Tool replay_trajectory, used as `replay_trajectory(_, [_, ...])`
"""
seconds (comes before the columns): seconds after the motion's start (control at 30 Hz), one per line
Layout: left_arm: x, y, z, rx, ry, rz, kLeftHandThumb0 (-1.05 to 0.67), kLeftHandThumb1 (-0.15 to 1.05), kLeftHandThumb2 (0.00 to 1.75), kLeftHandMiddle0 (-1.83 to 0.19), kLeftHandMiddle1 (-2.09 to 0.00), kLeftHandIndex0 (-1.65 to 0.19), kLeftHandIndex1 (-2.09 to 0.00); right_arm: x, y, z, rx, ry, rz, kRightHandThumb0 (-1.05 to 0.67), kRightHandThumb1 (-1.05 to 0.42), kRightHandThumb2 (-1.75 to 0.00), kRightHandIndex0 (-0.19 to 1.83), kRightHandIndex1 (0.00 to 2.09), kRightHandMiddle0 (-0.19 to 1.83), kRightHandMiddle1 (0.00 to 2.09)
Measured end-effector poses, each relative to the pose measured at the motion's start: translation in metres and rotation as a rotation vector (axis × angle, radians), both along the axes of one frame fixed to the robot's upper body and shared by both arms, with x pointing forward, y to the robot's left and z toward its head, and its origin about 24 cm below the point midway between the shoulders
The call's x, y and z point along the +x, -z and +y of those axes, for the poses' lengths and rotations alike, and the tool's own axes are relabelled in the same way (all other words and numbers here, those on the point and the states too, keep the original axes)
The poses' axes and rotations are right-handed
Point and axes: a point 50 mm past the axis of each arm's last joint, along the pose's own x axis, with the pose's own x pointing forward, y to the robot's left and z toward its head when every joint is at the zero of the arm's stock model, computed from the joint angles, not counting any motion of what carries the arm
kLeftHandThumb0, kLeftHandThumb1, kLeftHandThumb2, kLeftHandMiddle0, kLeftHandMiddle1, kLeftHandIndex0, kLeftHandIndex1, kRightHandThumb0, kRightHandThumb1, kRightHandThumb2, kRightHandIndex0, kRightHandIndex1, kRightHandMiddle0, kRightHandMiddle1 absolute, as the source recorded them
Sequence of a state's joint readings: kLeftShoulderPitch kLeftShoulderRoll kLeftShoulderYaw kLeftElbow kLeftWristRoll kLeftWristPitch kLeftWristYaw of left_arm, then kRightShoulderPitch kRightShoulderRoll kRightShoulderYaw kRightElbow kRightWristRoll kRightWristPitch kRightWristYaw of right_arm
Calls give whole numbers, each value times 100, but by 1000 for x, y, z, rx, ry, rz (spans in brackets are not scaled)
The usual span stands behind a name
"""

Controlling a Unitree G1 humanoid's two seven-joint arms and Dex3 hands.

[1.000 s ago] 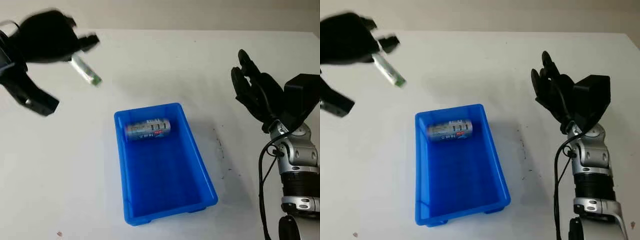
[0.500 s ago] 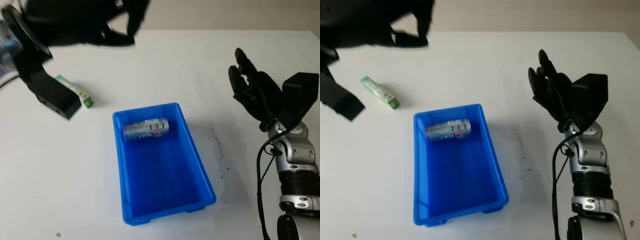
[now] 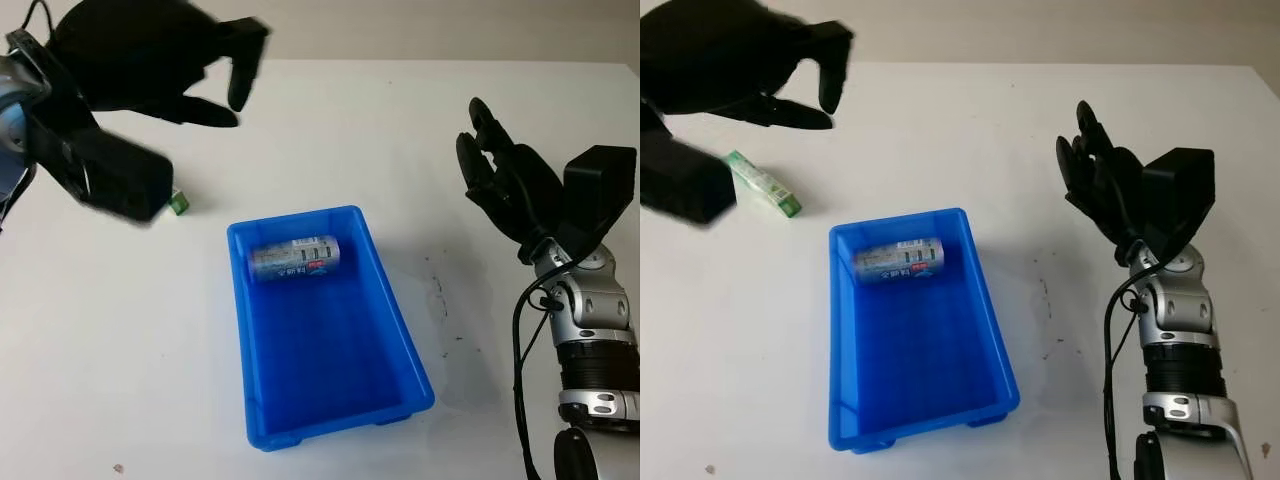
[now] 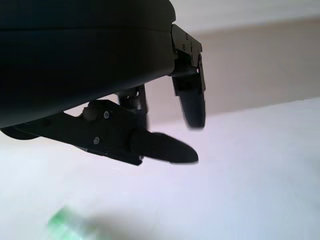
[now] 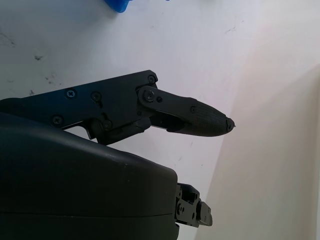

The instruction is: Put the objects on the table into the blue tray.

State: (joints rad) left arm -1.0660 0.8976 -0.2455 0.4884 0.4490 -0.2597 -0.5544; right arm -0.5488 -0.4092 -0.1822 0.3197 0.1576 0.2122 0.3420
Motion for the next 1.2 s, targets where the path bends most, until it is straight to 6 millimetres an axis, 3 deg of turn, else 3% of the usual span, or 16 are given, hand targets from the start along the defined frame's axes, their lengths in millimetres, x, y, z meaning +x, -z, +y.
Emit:
replay_trajectory(0.2, [10,-2,25,11,-104,91,-71,77,4,17,-1,14,-5,0,0,1,-1,-5,1,-58,-105,-64,-19,0,-19,0])
replay_trajectory(0.37, [12,13,49,104,-188,175,-71,77,5,19,0,19,0,0,0,0,-4,-4,1,-57,-105,-63,-19,0,-19,0])
replay_trajectory(0.6, [9,30,52,375,-186,180,-68,77,5,19,0,19,0,0,2,0,-12,-13,8,-59,-105,-63,-19,0,-19,0])
replay_trajectory(0.8, [10,57,50,542,-124,161,-53,78,6,19,-2,19,-2,1,6,-1,-7,-18,26,-60,-105,-62,-19,0,-19,0])
replay_trajectory(1.2, [13,91,55,480,-71,87,-47,88,7,11,-7,12,-7,2,9,-3,-6,-21,33,-61,-105,-62,-19,0,-19,0])
